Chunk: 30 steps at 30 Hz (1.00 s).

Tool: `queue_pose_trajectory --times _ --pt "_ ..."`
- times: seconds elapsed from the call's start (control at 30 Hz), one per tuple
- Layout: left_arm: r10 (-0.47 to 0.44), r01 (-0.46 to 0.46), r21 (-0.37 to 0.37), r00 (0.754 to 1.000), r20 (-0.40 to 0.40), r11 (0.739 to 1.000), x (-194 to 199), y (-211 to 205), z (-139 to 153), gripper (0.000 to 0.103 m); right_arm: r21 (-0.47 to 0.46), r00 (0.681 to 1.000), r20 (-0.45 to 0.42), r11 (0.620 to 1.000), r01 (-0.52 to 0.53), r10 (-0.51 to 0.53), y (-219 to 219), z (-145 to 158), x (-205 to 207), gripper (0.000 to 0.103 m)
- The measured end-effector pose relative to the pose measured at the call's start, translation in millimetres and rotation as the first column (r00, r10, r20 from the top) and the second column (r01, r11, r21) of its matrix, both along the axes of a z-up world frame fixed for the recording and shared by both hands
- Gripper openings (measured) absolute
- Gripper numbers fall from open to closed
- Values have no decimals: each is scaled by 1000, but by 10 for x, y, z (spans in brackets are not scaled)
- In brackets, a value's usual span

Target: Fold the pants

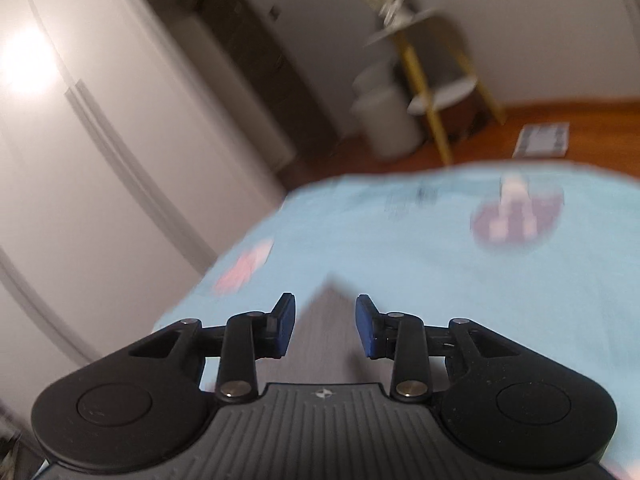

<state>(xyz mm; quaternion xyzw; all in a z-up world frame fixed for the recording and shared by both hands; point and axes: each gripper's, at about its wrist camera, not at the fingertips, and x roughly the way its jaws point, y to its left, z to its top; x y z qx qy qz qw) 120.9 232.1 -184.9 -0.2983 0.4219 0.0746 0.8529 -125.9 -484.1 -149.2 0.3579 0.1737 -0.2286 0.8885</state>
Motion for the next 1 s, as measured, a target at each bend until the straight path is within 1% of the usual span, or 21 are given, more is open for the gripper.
queue_pose_trajectory --times 0.07,0.13,0.17,0.2,0.23,0.27,0.3,0.33,0.37,0.43,0.47,0.53,0.57,0.6,0.7,0.8,0.87,0.9,1.0 --pt "-6 6 -15 1000 2 1000 -30 6 23 102 52 996 -8 994 -94 94 118 -158 -52 33" --pt "-9 9 -39 1000 5 999 -71 25 47 102 150 992 -21 982 -118 123 127 -387 -69 33" --pt "-8 8 -52 1000 7 999 -96 41 61 102 189 993 -60 978 -87 99 104 -514 -62 32" --pt "-6 6 -65 1000 10 998 -122 53 73 102 209 997 -59 977 -45 59 77 -613 -100 23" --pt "-5 7 -77 1000 14 997 -144 64 86 102 225 999 -23 974 -20 26 57 -653 -152 21" --pt "-7 8 -84 1000 18 996 -160 66 99 102 251 1000 -2 968 -1 1 38 -678 -182 21" --pt "-7 9 -86 1000 23 996 -176 63 113 102 270 1000 0 963 14 -15 30 -681 -184 22" --pt "-8 10 -81 1000 26 997 -186 57 126 102 267 1000 -5 963 17 -17 48 -658 -175 28" --pt "-11 13 -69 1000 29 998 -191 42 140 102 254 1000 -12 967 11 -8 62 -627 -154 32" --pt "-29 31 -45 999 33 999 -183 -2 166 102 213 999 -23 977 -18 23 133 -575 -71 56" --pt "-48 49 -29 998 36 998 -178 -38 180 102 193 999 -31 981 -31 37 176 -541 -32 64" --pt "-91 91 12 995 42 996 -176 -123 209 102 151 995 -53 986 -75 83 261 -457 158 97" --pt "-109 108 29 993 43 994 -181 -155 218 102 125 992 -70 988 -94 103 343 -409 196 99" --pt "-125 124 41 991 44 991 -191 -182 226 102 78 987 -124 993 -91 101 406 -420 289 99" --pt "-146 145 36 988 40 989 -199 -202 225 102 -69 966 -243 992 -109 89 634 -415 464 99" --pt "-127 127 16 991 29 992 -198 -154 199 102 -206 925 -373 965 -162 75 854 -429 623 99" --pt "-113 113 -2 993 18 994 -186 -126 171 102 -283 887 -457 935 -213 64 977 -487 711 99" --pt "-109 109 -8 994 13 994 -180 -115 161 102 -301 879 -474 928 -218 53 1023 -479 731 99" --pt "-105 105 -9 994 2 994 -164 -114 140 102 -270 883 -470 949 -163 18 1024 -421 735 99"
